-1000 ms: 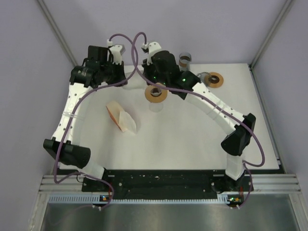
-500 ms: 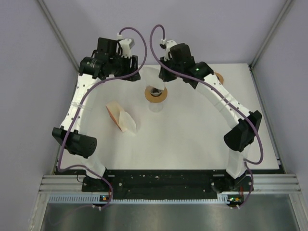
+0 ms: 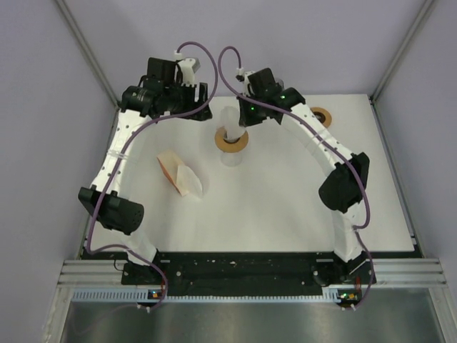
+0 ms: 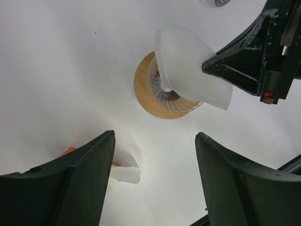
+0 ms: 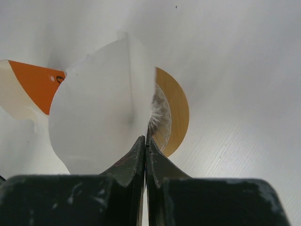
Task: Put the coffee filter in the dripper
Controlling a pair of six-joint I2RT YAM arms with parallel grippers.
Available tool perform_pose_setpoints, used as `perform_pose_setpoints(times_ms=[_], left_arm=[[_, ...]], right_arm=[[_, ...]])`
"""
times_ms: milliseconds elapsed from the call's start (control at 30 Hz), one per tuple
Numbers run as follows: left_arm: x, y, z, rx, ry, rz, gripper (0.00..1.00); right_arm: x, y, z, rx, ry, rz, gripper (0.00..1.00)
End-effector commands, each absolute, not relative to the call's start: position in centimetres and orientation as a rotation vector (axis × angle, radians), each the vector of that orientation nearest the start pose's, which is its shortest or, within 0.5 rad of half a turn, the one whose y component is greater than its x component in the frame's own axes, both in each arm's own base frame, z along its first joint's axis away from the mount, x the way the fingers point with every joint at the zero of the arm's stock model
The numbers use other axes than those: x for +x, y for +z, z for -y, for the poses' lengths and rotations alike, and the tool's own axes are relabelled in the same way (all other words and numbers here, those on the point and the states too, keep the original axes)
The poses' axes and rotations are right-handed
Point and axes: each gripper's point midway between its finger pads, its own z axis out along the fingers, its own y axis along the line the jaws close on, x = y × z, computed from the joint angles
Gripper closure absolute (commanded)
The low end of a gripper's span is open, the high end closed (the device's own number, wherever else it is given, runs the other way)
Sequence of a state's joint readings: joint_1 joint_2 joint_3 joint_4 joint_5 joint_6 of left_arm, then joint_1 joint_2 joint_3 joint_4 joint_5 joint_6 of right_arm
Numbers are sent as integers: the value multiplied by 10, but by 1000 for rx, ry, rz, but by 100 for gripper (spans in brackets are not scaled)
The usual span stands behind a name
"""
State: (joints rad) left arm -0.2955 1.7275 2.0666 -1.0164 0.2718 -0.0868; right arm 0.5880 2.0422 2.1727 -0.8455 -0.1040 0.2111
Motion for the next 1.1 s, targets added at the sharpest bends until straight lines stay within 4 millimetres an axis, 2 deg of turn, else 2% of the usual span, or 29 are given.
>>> perform_pose_setpoints(times_ms=[0,167,333,433,567,767,833,933,1033,1067], left_arm=[[418,320,182,333,-529,-2225,24],[429,300,193,319,-550,-2264,24],[441,280,200,323,-523,-2294,31],[447,271,200,314,-504,-2304,39],[452,265,200,311,-494,-2310,48],[451,275,201,332,-500,-2277,46],[450,282,202,343,-514,-2255,43],[446,297,200,351,-510,-2224,38],[445,313,191,333,-499,-2185,35],[445,318,187,313,-504,-2174,34]], right_arm=[[434,245,-322,-511,512,-2298,100],[445,240,-326,-510,497,-2289,100],[449,239,-323,-511,466,-2282,100],[448,247,-323,-519,471,-2263,83],[449,271,-323,-529,483,-2203,64],[452,308,-313,-554,431,-2086,43],[453,316,-312,-568,423,-2058,39],[454,332,-310,-570,410,-2005,41],[447,344,-321,-605,485,-1947,65],[442,345,-327,-633,511,-1932,71]])
